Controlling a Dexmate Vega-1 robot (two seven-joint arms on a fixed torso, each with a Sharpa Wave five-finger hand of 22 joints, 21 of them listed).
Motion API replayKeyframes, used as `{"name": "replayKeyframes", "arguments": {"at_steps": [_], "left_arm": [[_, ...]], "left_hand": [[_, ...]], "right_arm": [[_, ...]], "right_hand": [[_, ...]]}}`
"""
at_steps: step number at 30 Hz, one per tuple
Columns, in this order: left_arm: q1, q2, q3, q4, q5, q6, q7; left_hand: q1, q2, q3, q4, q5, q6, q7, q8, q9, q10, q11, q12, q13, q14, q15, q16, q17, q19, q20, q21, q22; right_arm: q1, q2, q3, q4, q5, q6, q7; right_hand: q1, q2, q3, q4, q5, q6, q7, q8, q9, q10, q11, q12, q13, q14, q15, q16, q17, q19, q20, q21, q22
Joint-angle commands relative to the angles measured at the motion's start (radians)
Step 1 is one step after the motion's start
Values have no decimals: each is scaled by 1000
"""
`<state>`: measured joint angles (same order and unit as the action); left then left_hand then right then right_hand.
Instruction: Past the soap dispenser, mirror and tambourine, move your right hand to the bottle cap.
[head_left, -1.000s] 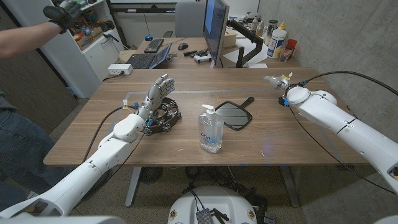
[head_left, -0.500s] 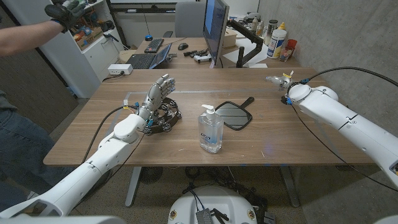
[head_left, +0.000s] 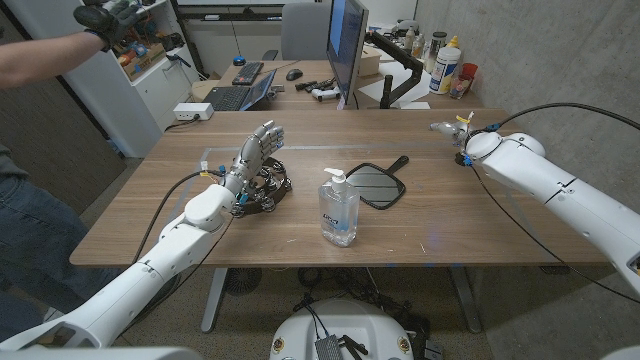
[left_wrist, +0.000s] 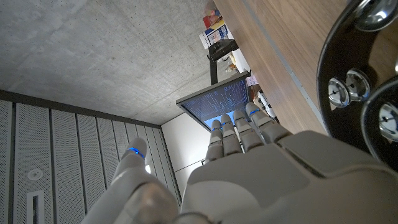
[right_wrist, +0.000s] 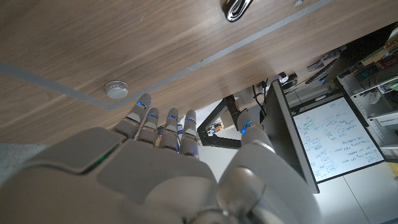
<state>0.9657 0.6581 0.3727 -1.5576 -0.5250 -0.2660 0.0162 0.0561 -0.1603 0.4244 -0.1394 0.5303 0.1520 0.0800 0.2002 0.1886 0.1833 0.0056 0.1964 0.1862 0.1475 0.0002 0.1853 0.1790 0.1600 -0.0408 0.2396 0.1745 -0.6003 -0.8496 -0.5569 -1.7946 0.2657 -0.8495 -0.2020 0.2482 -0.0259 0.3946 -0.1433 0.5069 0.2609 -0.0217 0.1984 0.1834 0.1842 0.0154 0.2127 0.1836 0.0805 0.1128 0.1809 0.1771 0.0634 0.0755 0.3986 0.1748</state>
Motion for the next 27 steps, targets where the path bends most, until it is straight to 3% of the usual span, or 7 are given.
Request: {"name": "replayKeyframes", "arguments": {"at_steps": [1,14,27], "left_arm": [[1,3,3,1,10,-1,3],[-12,0,15,4,22,9,0],[-13,-5,22,-3,29,6,2]], "left_hand": [[5,-1,-3,0,4,10,-1,1,1,0,5,1,1,-1,5,4,3,3,0,-1,3],[7,0,-8,-1,7,14,-1,3,2,0,0,1,1,-2,5,4,3,3,0,-6,3],[9,0,-12,-1,10,14,1,2,2,-1,1,1,1,-2,4,4,3,4,2,-9,3]], "right_arm": [[46,0,-32,18,-16,-64,19],[111,2,-77,54,-37,-125,55],[174,5,-116,105,-57,-149,98]], "right_hand": [[10,-6,-4,5,4,-1,-9,0,6,0,-3,-1,5,-3,-3,2,3,-3,12,-6,3],[11,-9,-9,6,4,-12,-18,-4,6,-13,6,-5,5,-13,-5,0,4,-13,54,-19,4],[17,-11,-11,4,5,-30,-22,-9,6,-32,27,-10,6,-21,-1,-1,3,-18,74,-29,5]]}}
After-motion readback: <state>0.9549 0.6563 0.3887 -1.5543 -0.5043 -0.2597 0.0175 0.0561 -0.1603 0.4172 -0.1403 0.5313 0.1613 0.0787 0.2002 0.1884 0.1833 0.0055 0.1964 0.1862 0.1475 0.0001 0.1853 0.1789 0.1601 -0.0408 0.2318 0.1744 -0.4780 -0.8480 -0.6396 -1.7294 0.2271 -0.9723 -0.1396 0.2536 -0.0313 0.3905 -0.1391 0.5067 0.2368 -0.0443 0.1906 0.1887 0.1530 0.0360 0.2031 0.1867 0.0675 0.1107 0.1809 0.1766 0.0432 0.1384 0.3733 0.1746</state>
